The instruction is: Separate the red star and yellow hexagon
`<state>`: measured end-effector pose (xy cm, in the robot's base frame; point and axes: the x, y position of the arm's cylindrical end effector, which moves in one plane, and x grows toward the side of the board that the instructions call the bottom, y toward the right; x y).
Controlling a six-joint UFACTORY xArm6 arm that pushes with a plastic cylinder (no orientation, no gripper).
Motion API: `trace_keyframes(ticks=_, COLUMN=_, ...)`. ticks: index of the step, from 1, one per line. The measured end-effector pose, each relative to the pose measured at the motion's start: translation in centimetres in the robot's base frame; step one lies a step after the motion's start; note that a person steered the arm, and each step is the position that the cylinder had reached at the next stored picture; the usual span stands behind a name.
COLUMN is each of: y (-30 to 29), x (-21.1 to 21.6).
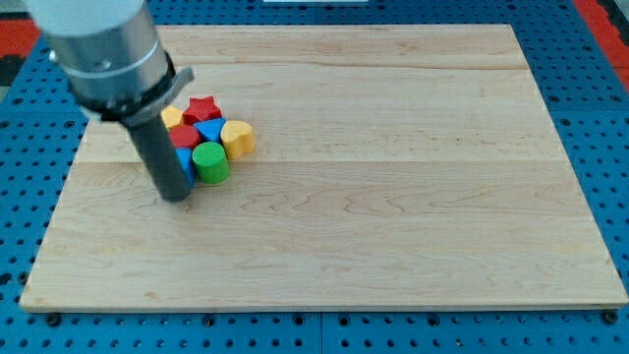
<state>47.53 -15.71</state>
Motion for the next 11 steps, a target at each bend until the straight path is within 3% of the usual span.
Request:
trace_keyframes(ticks=1, y=6.0, x=-1.2)
trace_keyframes(ticks=2, y=9.0, x=-5.1)
trace_keyframes(ticks=3, y=9.6, x=-14.0)
trace_keyframes(ticks=5, y=-0.9, x=-13.5)
trace_keyframes(ticks=7, y=-0.9, x=-5.5)
trace_keyframes(ticks=9, y=-1.2, x=-13.8)
trace_keyframes(ticks=10, y=-5.1, x=-10.3)
trace_keyframes(ticks=11, y=-4.9, x=-7.0)
